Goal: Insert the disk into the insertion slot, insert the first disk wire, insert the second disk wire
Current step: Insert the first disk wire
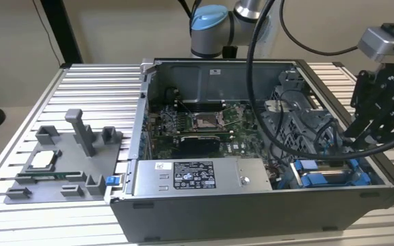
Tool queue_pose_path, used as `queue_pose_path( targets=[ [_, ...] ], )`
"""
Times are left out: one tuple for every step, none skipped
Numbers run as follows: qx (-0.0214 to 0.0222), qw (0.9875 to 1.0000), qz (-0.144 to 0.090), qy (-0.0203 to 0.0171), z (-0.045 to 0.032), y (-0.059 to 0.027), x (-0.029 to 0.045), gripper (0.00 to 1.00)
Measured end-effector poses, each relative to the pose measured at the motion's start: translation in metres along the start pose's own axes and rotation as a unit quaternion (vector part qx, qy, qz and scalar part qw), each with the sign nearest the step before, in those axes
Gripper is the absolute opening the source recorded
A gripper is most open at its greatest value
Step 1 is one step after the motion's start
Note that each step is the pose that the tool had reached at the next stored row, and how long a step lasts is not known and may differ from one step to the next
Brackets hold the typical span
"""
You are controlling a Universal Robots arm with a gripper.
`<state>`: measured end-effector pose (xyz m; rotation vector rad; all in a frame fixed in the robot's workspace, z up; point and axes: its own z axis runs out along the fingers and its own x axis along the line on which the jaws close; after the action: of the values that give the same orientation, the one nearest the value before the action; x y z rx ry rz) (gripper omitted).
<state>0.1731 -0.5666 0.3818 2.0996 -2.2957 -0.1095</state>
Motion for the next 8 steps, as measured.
queue_pose_path(
  targets=[
    [0.0008, 1.0, 0.0, -0.0002, 0.0, 0.0, -0.0006, 1.0],
    [0.0018, 1.0, 0.0, -0.0004, -0.0001, -0.0002, -0.0013, 1.0],
    [0.0025, 1.0, 0.0, -0.0009, -0.0001, -0.0008, -0.0019, 1.0],
    [0.0028, 1.0, 0.0, -0.0013, -0.0002, -0.002, -0.0025, 1.0],
    [0.0028, 1.0, 0.0, -0.0015, -0.0003, -0.0039, -0.0031, 1.0],
    [0.0028, 1.0, 0.0, -0.0018, -0.0002, -0.0066, -0.0037, 1.0],
    [0.0028, 1.0, 0.0, -0.002, 0.0004, -0.0095, -0.0044, 1.0],
    [0.0027, 1.0, 0.0, -0.0023, 0.0012, -0.0119, -0.0051, 1.0]
  ],
)
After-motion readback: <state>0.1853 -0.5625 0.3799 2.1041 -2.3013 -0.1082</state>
